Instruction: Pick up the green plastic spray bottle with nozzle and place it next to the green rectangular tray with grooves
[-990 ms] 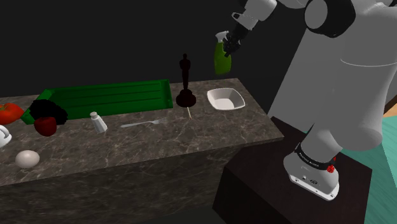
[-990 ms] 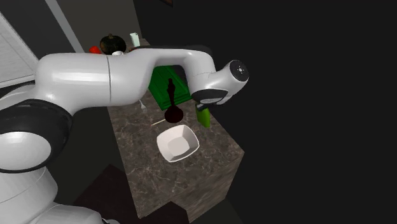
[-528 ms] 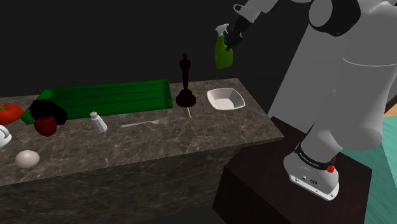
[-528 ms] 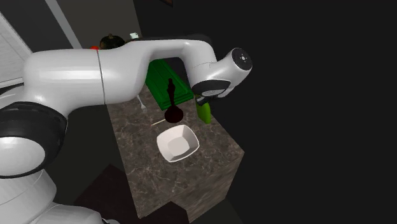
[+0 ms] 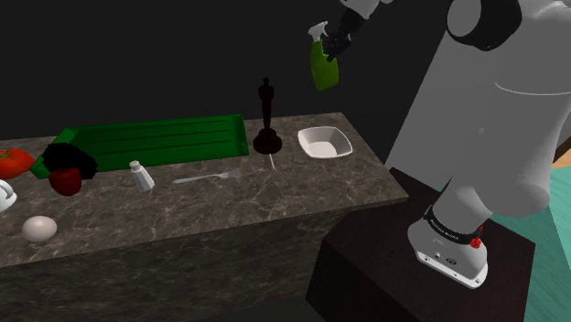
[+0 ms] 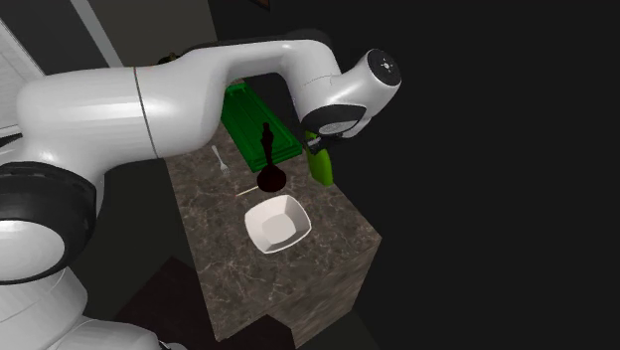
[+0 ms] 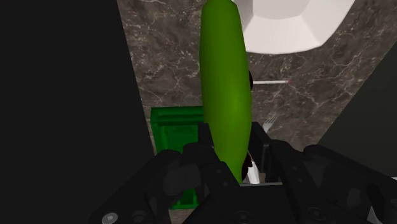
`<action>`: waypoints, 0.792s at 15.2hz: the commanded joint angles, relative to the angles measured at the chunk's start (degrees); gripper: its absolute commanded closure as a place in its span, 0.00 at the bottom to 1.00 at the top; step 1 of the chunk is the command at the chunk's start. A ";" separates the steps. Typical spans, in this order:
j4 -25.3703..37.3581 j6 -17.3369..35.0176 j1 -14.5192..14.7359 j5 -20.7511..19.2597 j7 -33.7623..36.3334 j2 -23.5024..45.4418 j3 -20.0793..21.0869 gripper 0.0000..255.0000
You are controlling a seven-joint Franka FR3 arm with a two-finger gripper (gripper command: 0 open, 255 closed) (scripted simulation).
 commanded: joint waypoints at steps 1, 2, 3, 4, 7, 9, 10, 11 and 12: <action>1.19 -1.05 0.02 -0.35 0.89 -0.28 -0.10 1.00; 1.92 -1.68 -0.11 -0.43 1.25 -0.29 -0.13 1.00; 2.67 -2.32 -0.26 -0.49 1.60 -0.29 -0.17 1.00; 3.43 -2.98 -0.42 -0.53 1.96 -0.27 -0.19 1.00; 5.85 -5.01 -1.00 -0.52 2.98 -0.08 -0.25 1.00; 7.57 -6.42 -1.48 -0.42 3.65 0.13 -0.26 1.00; 8.46 -7.15 -1.76 -0.33 3.97 0.27 -0.25 1.00; 9.38 -7.88 -2.05 -0.22 4.30 0.43 -0.25 1.00; 10.32 -8.64 -2.36 -0.10 4.62 0.60 -0.23 1.00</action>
